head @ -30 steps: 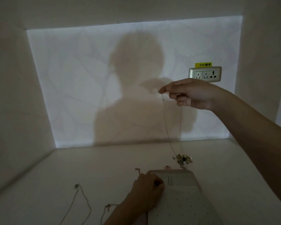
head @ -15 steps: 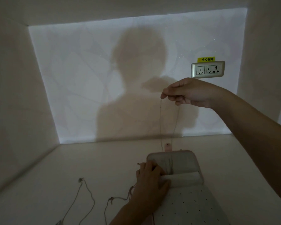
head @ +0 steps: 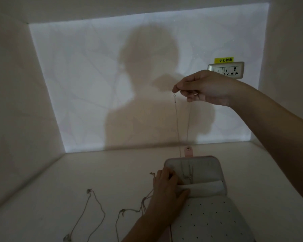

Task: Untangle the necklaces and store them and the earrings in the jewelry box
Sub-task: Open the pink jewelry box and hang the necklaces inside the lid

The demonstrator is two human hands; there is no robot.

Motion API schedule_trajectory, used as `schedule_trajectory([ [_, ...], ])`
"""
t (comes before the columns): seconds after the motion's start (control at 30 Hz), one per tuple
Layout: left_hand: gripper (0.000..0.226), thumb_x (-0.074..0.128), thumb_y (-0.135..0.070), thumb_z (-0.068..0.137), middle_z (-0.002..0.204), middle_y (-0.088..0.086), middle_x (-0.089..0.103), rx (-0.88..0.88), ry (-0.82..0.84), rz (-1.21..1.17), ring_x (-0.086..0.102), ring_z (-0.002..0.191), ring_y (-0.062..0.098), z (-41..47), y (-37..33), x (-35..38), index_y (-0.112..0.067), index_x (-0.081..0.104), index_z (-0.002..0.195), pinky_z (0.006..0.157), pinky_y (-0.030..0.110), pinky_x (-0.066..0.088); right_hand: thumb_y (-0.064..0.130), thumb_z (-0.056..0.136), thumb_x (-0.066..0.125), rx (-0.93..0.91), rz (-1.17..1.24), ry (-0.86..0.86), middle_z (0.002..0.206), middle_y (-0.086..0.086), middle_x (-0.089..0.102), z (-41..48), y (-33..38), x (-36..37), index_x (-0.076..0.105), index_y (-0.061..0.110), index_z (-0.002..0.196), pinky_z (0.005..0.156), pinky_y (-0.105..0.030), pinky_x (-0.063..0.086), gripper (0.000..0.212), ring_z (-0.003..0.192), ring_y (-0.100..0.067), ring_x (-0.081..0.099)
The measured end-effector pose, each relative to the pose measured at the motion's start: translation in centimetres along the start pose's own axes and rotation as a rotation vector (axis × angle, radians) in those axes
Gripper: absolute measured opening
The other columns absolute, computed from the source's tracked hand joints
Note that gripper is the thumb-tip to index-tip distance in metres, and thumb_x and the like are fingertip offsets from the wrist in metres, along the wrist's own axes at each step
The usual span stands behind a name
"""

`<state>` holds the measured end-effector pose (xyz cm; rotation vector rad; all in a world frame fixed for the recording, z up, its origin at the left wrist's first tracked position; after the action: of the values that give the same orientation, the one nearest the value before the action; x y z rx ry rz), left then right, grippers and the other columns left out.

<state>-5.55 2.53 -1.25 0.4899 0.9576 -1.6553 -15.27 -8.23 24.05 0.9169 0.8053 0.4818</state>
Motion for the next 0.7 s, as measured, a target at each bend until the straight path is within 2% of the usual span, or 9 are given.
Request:
schedule_trajectory([
  [0.3, 0.027, 0.05, -0.043, 0.074, 0.092, 0.002, 0.046, 0.043, -0.155, -0.015, 0.031, 0.084, 0.01, 0.1, -0.2, 0.3, -0.016, 0.05, 0.073, 0.068, 0.025, 0.031, 0.016, 0.091, 0.058, 0.052, 0.003, 0.023, 0.059, 0.004, 0.057, -0.9, -0.9, 0.3, 0.07, 0.008, 0.088, 0.063, -0.018, 0.049, 0.015, 0.06, -0.009, 0.047],
  [0.47, 0.032, 0.045, -0.045, 0.075, 0.098, 0.005, 0.047, 0.031, -0.133, 0.007, 0.031, 0.087, 0.013, 0.1, -0.2, 0.2, -0.014, 0.051, 0.076, 0.076, 0.032, 0.036, 0.01, 0.091, 0.057, 0.093, -0.011, 0.063, 0.071, -0.003, 0.059, -1.5, -1.7, 0.7, 0.069, 0.005, 0.09, 0.065, -0.02, 0.054, 0.014, 0.066, -0.011, 0.056],
  [0.6, 0.026, 0.051, -0.041, 0.074, 0.092, 0.005, 0.05, 0.056, -0.207, 0.029, 0.033, 0.083, 0.012, 0.0, -0.3, 0.1, -0.015, 0.05, 0.071, 0.068, 0.032, 0.04, 0.008, 0.091, 0.056, 0.115, 0.003, 0.086, 0.073, -0.004, 0.061, -2.0, -2.0, 0.9, 0.068, 0.003, 0.091, 0.065, -0.022, 0.054, 0.014, 0.068, -0.015, 0.056],
  [0.7, 0.021, 0.051, -0.039, 0.075, 0.091, 0.003, 0.05, 0.063, -0.231, 0.047, 0.033, 0.081, 0.011, 0.0, -0.2, 0.0, -0.018, 0.048, 0.071, 0.066, 0.029, 0.039, 0.006, 0.091, 0.055, 0.137, -0.106, 0.112, 0.076, -0.006, 0.061, -2.6, -2.8, 1.7, 0.069, 0.002, 0.092, 0.064, -0.021, 0.055, 0.014, 0.064, -0.013, 0.058],
])
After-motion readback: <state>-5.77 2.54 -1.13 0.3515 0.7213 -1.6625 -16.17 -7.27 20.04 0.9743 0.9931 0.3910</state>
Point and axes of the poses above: each hand's wrist, its own z-axis towards the middle knuckle, its own x-axis out of the palm, y = z × x, the point moved 3 cm from there along z, towards the middle knuckle
